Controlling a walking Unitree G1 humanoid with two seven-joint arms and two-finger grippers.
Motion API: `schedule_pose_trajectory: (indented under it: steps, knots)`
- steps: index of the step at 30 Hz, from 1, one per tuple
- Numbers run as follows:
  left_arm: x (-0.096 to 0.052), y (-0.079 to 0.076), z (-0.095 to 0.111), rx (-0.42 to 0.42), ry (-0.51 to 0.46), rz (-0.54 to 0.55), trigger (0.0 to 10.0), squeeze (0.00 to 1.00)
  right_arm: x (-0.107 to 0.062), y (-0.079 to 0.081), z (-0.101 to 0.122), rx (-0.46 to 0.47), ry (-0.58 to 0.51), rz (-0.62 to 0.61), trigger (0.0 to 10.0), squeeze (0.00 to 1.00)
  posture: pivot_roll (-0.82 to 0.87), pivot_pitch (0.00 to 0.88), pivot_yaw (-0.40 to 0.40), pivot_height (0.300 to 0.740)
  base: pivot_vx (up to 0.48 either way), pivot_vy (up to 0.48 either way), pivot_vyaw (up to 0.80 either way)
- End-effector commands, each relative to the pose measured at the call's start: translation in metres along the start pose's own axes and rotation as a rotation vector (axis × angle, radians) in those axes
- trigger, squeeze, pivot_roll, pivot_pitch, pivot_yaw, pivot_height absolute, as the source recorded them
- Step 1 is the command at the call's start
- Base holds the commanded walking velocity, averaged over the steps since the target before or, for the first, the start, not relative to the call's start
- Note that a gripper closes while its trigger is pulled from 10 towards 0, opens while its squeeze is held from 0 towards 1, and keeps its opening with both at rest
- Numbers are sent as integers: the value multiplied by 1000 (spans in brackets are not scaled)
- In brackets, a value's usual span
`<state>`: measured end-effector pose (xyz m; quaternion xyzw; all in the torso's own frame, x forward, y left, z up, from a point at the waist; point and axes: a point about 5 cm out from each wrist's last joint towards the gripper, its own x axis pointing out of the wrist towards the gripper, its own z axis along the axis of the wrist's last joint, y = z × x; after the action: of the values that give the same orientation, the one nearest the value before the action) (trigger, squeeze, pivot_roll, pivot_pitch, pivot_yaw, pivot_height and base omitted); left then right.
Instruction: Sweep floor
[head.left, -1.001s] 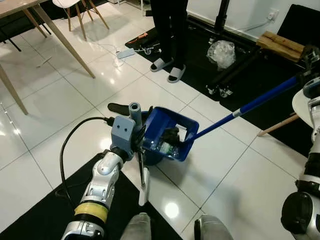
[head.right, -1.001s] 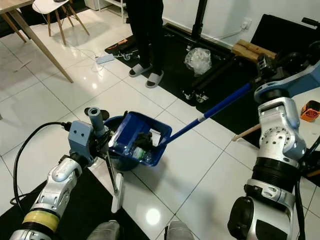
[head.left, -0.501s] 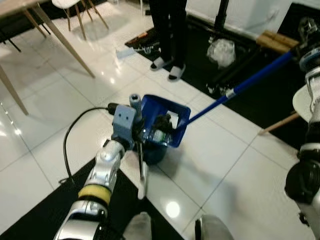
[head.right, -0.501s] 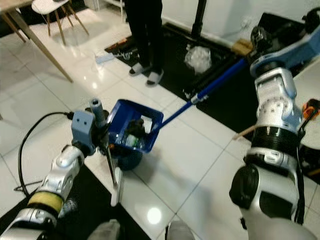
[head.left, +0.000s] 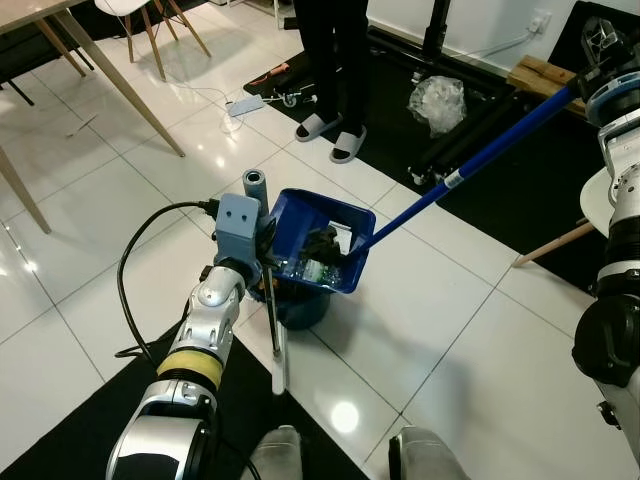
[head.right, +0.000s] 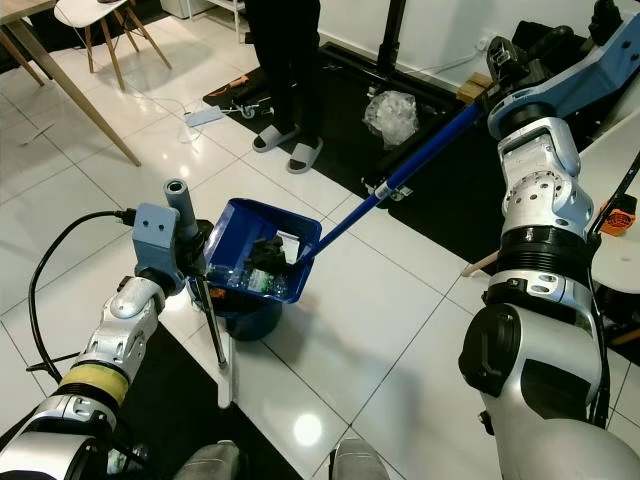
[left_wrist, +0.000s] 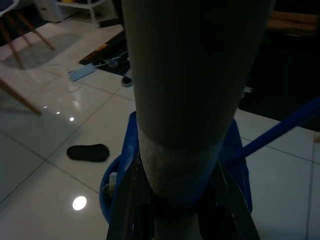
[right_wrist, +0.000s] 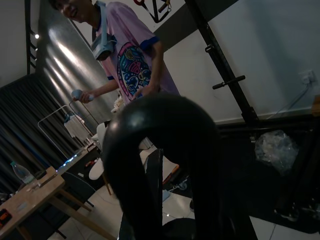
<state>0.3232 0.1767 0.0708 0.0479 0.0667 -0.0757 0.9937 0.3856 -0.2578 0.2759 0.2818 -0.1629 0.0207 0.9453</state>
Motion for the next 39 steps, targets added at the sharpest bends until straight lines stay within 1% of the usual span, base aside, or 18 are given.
schedule_pose_trajectory:
  steps: [1, 5, 10, 13, 16, 18, 20, 21, 23, 25, 28, 31, 33, 35, 36, 37, 38, 39]
  knots:
    - [-3, -2, 3, 6, -44, 20, 10000, 0, 0, 12, 12, 20, -75, 59, 10000, 0, 23, 38, 32, 740, 0, 0, 0]
    - [-2, -13, 0, 72, -53, -25, 10000, 0, -6, 9, 5, 20, -71, 51, 10000, 0, 25, 22, 32, 740, 0, 0, 0]
    - [1, -16, 4, 90, -69, -25, 10000, 0, -10, 6, 3, 14, -68, 46, 10000, 0, 13, 3, 29, 740, 0, 0, 0]
    - [5, -16, 13, 93, -120, 20, 10000, 0, -13, 4, 3, 18, -75, 41, 10000, 0, 5, 0, 21, 740, 0, 0, 0]
    - [13, -17, 35, 137, -231, 75, 10000, 0, -20, 4, 0, 23, -77, 40, 10000, 0, 1, 0, 13, 740, 0, 0, 0]
    - [15, -17, 40, 151, -255, 81, 10000, 0, -22, 4, -1, 25, -76, 41, 10000, 0, 0, 0, 13, 740, 0, 0, 0]
    - [19, -23, 54, 219, -313, 66, 10000, 0, -24, 6, -4, 26, -70, 42, 10000, 0, 2, 0, 7, 740, 0, 0, 0]
    - [19, -23, 54, 219, -313, 66, 10000, 0, -24, 6, -4, 26, -70, 42, 10000, 0, 2, 0, 7, 740, 0, 0, 0]
    - [25, -33, 66, 264, -355, 19, 10000, 0, -24, 6, -5, 30, -66, 41, 10000, 0, 11, 0, 3, 740, 0, 0, 0]
    - [27, -36, 69, 270, -362, -1, 10000, 0, -24, 6, -6, 33, -65, 40, 10000, 0, 12, 0, 2, 740, 0, 0, 0]
    - [30, -51, 71, 215, -350, -174, 10000, 0, -26, 8, -10, 43, -58, 40, 10000, 0, 16, 0, 4, 740, 0, 0, 0]
    - [25, -56, 71, 180, -371, -333, 10000, 0, -28, 9, -13, 49, -53, 40, 10000, 0, 20, 0, 5, 740, 0, 0, 0]
    - [21, -53, 67, 212, -370, -401, 10000, 0, -29, 10, -16, 53, -47, 40, 10000, 0, 21, 0, 6, 740, 0, 0, 0]
    - [18, -46, 62, 263, -362, -420, 10000, 0, -30, 10, -18, 55, -41, 40, 10000, 0, 21, 0, 6, 740, 0, 0, 0]
    - [15, -39, 59, 291, -352, -420, 10000, 0, -31, 10, -19, 55, -37, 41, 10000, 0, 21, 0, 7, 740, 0, 0, 0]
    - [12, -26, 52, 332, -317, -421, 10000, 0, -32, 11, -21, 56, -30, 44, 10000, 0, 21, 0, 7, 740, 0, 0, 0]
    - [12, -26, 52, 332, -317, -421, 10000, 0, -32, 11, -21, 56, -30, 44, 10000, 0, 21, 0, 7, 740, 0, 0, 0]
    - [9, -17, 49, 342, -302, -415, 10000, 0, -33, 12, -21, 57, -28, 45, 10000, 0, 21, 0, 9, 740, 0, 0, 0]
